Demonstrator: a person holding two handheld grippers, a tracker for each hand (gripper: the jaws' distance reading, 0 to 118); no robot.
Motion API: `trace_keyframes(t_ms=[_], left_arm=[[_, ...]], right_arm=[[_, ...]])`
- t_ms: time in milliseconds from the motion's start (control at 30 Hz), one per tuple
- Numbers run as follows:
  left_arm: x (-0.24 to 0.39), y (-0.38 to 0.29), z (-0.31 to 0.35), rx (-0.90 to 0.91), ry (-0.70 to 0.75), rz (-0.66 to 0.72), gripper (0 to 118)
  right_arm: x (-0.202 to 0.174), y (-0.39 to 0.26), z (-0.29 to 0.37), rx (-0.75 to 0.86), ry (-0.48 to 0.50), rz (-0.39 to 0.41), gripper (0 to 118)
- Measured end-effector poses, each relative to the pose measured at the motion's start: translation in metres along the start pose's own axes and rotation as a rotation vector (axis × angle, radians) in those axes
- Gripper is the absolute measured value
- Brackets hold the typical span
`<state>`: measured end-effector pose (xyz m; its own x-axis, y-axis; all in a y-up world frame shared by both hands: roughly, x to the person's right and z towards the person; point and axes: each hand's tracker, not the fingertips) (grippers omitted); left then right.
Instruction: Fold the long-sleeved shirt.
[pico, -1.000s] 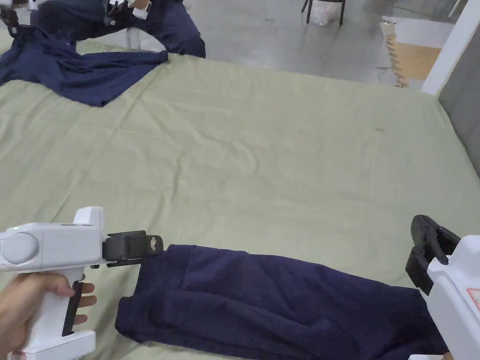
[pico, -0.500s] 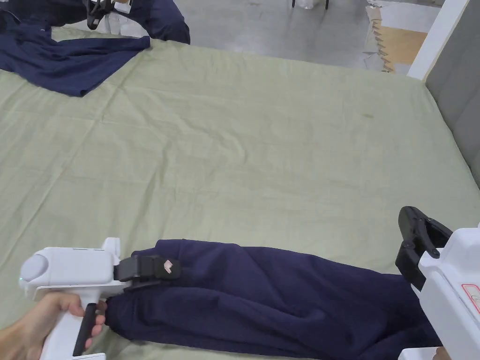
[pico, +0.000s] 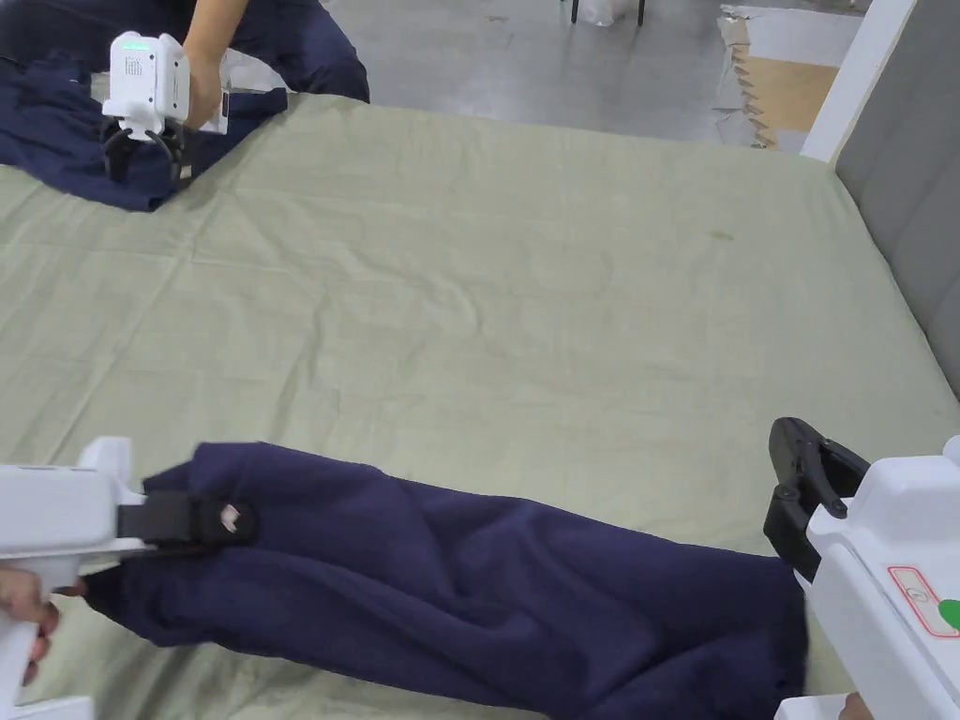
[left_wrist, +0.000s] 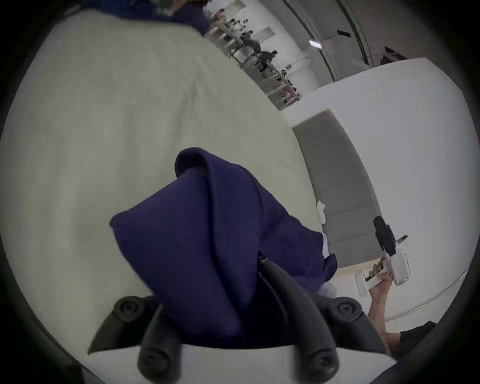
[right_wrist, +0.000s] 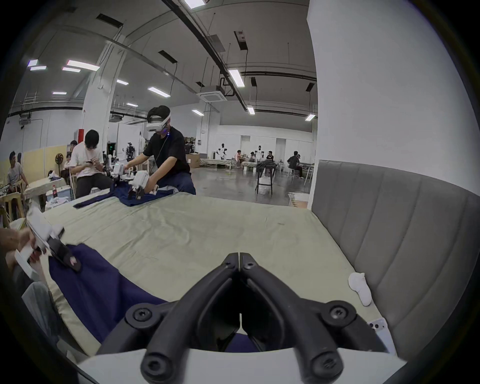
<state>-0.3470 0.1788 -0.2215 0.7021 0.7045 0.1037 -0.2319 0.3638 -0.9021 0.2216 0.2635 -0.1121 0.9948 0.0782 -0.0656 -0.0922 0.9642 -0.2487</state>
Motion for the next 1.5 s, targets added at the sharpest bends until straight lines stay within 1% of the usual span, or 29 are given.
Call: trace_keyframes(t_ms=[67,133,200,233,300,333,367,433,500,567,633,733,767,800,833,867,900,933,967,1000,1033,1100,1133,1233,1300,1333,1367,1433,1500], left_arm=[[-0.005,0.013,0.045,0.062,0.042,-0.014,20],[-0.01,0.027,0.082,0.124,0.17,0.022,20],[-0.003,0.033,0.111,0.168,0.264,0.021,20],[0.004,0.034,0.118,0.183,0.26,0.02,20],[0.026,0.03,0.112,0.175,0.194,-0.028,20],[0.042,0.026,0.102,0.165,0.192,-0.089,20],[0.058,0.021,0.087,0.154,0.198,-0.094,20],[0.088,0.006,0.048,0.128,0.121,-0.106,20],[0.117,-0.012,-0.004,0.064,0.057,-0.113,20],[0.143,-0.03,-0.06,0.008,0.036,-0.13,20],[0.161,-0.047,-0.116,-0.093,0.003,-0.147,20],[0.182,-0.074,-0.188,-0.167,0.013,-0.154,20],[0.187,-0.082,-0.207,-0.195,0.006,-0.118,20],[0.192,-0.087,-0.218,-0.237,-0.005,-0.14,20],[0.196,-0.091,-0.224,-0.22,0.0,-0.128,22],[0.201,-0.093,-0.227,-0.236,0.001,-0.133,28],[0.205,-0.093,-0.223,-0.264,-0.01,-0.146,38],[0.21,-0.092,-0.216,-0.291,-0.038,-0.151,64],[0.218,-0.091,-0.205,-0.273,-0.093,-0.197,83],[0.223,-0.09,-0.188,-0.236,-0.118,-0.236,98],[0.226,-0.085,-0.17,-0.199,-0.152,-0.265,109],[0.23,-0.075,-0.129,-0.118,-0.206,-0.288,111],[0.223,-0.067,-0.113,-0.083,-0.215,-0.265,111],[0.199,-0.046,-0.087,-0.016,-0.144,-0.197,111],[0.175,-0.039,-0.092,-0.016,-0.052,-0.147,109],[0.167,-0.041,-0.104,-0.028,-0.027,-0.103,96],[0.154,-0.043,-0.117,-0.065,-0.031,-0.065,77],[0.141,-0.055,-0.149,-0.152,-0.048,-0.008,22],[0.14,-0.075,-0.183,-0.227,-0.042,-0.013,19]], right_arm=[[0.0,0.001,-0.004,0.004,0.008,-0.005,0],[-0.004,0.003,-0.009,0.01,0.019,0.005,0],[-0.007,0.005,-0.013,0.012,0.033,0.013,0],[-0.009,0.005,-0.014,0.016,0.04,0.014,0],[-0.011,0.006,-0.016,0.02,0.047,0.015,0],[-0.012,0.007,-0.017,0.021,0.052,0.011,0],[-0.012,0.007,-0.017,0.023,0.057,0.006,0],[-0.013,0.007,-0.017,0.024,0.063,0.004,0],[-0.012,0.005,-0.014,0.023,0.058,0.009,0],[-0.009,0.002,-0.01,0.017,0.047,0.02,0],[-0.004,-0.001,-0.008,-0.001,0.037,0.023,0],[0.005,-0.007,-0.005,-0.027,0.016,0.02,0],[0.008,-0.009,-0.004,-0.037,0.009,0.021,0],[0.009,-0.01,-0.003,-0.044,0.003,0.025,0],[0.011,-0.012,-0.002,-0.048,0.001,0.03,0],[0.013,-0.013,-0.001,-0.052,-0.002,0.033,0],[0.013,-0.013,0.0,-0.054,-0.004,0.031,0],[0.015,-0.014,0.0,-0.058,0.001,0.025,0],[0.015,-0.014,0.0,-0.058,0.003,0.018,0],[0.015,-0.015,0.0,-0.057,0.002,0.012,0],[0.015,-0.015,-0.001,-0.058,0.006,0.008,0],[0.015,-0.015,-0.001,-0.054,0.006,0.003,0],[0.015,-0.016,-0.001,-0.051,0.011,-0.001,0],[0.014,-0.018,0.0,-0.048,0.016,-0.016,0],[0.013,-0.021,-0.001,-0.055,0.016,-0.031,0],[0.013,-0.023,0.0,-0.059,0.019,-0.035,0],[0.013,-0.025,0.0,-0.06,0.019,-0.038,0],[0.013,-0.028,0.001,-0.068,0.017,-0.044,0],[0.013,-0.03,0.001,-0.077,0.012,-0.045,0]])
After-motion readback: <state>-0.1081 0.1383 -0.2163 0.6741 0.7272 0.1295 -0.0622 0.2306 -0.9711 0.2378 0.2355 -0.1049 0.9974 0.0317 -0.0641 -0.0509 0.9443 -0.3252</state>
